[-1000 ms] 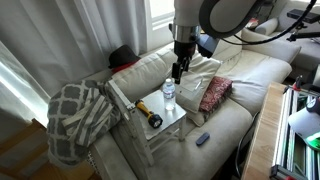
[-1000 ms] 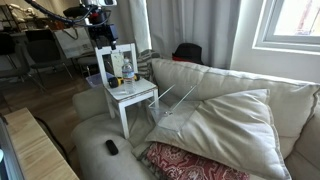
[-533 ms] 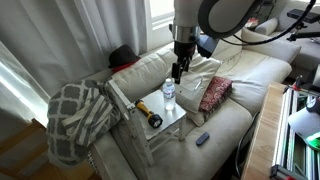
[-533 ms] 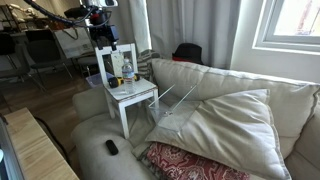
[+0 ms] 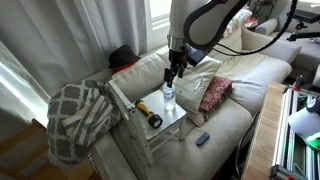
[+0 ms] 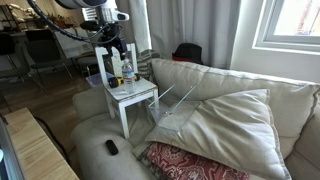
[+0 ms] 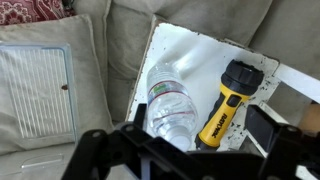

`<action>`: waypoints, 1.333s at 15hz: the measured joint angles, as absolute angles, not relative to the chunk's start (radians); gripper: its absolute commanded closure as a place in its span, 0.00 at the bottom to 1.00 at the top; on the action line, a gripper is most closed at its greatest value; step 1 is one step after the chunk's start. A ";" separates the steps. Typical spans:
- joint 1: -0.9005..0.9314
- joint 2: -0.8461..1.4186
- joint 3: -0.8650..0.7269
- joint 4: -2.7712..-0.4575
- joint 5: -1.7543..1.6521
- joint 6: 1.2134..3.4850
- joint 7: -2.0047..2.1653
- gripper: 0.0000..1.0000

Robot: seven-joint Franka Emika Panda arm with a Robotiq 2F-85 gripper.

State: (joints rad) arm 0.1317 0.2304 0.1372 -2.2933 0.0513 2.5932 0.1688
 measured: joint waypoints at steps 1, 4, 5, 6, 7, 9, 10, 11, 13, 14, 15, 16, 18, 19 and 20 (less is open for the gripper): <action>0.132 0.253 0.133 -2.282 0.052 2.608 0.169 0.00; 0.132 0.315 0.123 -2.252 0.052 2.648 0.173 0.00; 0.132 0.333 0.120 -2.245 0.051 2.661 0.173 0.00; 0.134 0.348 0.117 -2.237 0.050 2.674 0.173 0.00; 0.136 0.363 0.112 -2.231 0.050 2.687 0.174 0.00; 0.138 0.387 0.105 -2.221 0.050 2.713 0.174 0.00; 0.138 0.397 0.103 -2.218 0.050 2.727 0.174 0.00; 0.138 0.405 0.103 -2.214 0.050 2.737 0.174 0.00; 0.139 0.419 0.103 -2.206 0.050 2.753 0.174 0.00; 0.140 0.425 0.103 -2.201 0.050 2.758 0.174 0.00; 0.142 0.429 0.102 -2.197 0.050 2.760 0.174 0.00; 0.145 0.433 0.099 -2.194 0.050 2.760 0.174 0.00; 0.148 0.440 0.097 -2.188 0.050 2.760 0.174 0.00; 0.148 0.443 0.097 -2.187 0.050 2.760 0.174 0.00; 0.149 0.446 0.097 -2.185 0.050 2.760 0.174 0.00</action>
